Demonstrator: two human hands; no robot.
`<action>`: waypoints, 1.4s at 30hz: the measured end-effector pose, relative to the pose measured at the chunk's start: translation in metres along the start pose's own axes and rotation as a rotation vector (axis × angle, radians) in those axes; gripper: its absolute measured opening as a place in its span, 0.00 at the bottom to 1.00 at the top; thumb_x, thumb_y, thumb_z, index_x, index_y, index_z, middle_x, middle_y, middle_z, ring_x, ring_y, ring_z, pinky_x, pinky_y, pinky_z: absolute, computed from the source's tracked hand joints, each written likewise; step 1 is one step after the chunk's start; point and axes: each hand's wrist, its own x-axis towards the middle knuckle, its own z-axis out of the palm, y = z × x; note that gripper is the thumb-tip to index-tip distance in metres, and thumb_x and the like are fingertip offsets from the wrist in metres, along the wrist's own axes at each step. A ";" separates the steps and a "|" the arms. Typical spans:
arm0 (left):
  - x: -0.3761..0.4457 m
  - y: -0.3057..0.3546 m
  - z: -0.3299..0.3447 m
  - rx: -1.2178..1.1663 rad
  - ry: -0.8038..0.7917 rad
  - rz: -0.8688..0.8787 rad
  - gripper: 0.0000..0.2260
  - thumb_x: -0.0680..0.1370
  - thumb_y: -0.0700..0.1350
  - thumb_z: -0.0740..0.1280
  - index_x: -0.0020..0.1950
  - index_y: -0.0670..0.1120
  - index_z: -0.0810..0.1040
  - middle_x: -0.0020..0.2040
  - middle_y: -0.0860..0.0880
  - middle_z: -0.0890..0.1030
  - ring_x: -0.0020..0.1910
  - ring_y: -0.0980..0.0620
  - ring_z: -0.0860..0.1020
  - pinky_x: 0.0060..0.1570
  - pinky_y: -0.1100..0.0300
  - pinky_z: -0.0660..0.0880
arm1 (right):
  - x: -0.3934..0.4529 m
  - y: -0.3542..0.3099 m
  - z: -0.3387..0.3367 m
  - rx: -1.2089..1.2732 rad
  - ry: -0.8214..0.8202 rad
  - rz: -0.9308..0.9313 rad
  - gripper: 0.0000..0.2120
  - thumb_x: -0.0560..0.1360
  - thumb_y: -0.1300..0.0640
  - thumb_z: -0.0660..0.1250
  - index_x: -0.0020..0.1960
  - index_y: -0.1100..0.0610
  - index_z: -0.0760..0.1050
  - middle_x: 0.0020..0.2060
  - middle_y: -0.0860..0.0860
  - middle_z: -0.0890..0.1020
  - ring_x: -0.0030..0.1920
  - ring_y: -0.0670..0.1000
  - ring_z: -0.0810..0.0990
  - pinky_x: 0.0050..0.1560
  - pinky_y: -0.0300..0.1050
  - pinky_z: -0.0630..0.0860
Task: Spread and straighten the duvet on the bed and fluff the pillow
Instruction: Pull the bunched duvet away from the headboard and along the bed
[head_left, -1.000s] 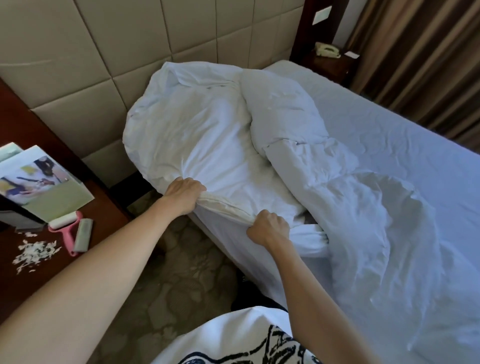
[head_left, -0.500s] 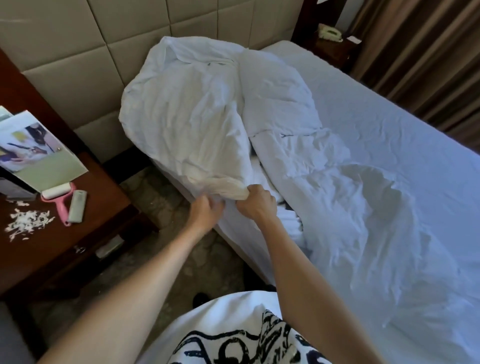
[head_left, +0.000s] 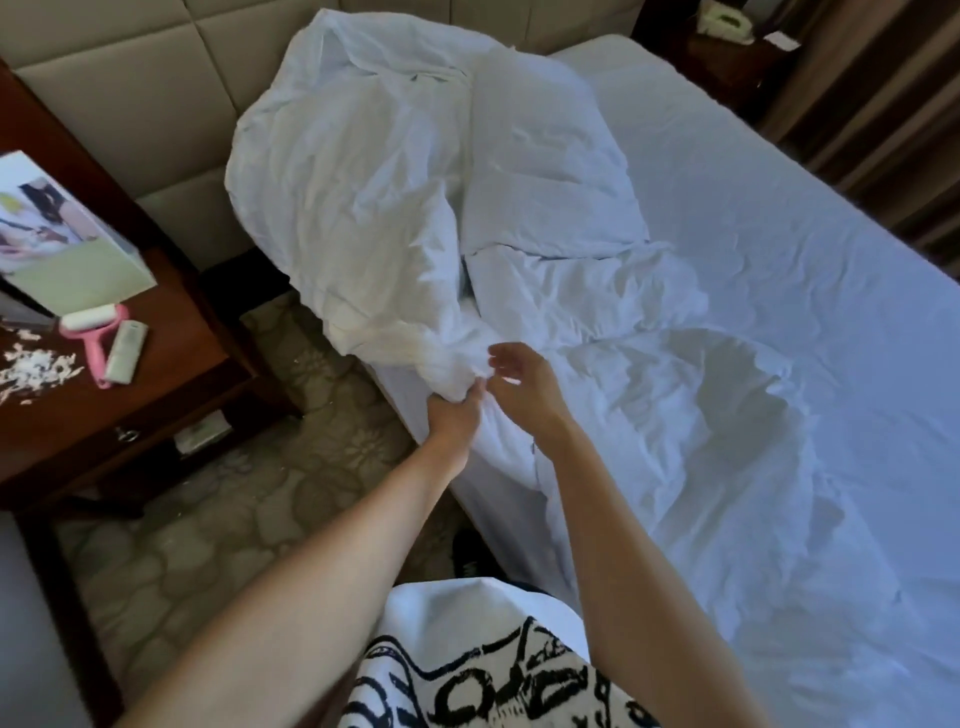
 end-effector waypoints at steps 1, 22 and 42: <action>-0.002 0.005 0.001 -0.049 0.044 0.023 0.19 0.79 0.45 0.68 0.67 0.39 0.72 0.62 0.43 0.78 0.61 0.44 0.78 0.55 0.56 0.75 | 0.002 0.016 -0.006 -0.072 -0.053 0.011 0.22 0.72 0.66 0.69 0.66 0.57 0.73 0.60 0.53 0.78 0.61 0.53 0.78 0.61 0.49 0.76; -0.013 0.043 0.087 -0.367 -0.048 -0.060 0.36 0.68 0.61 0.74 0.72 0.51 0.69 0.66 0.49 0.77 0.61 0.47 0.78 0.63 0.46 0.75 | 0.008 0.082 -0.112 -0.609 0.122 0.139 0.13 0.71 0.49 0.69 0.38 0.58 0.72 0.31 0.50 0.70 0.38 0.58 0.73 0.41 0.45 0.70; -0.156 -0.036 0.050 0.065 0.092 -0.024 0.27 0.70 0.30 0.59 0.70 0.36 0.66 0.60 0.40 0.76 0.58 0.42 0.78 0.54 0.55 0.77 | -0.151 0.073 -0.060 -0.845 0.035 -0.181 0.14 0.73 0.47 0.64 0.41 0.59 0.77 0.36 0.54 0.79 0.38 0.56 0.79 0.34 0.45 0.68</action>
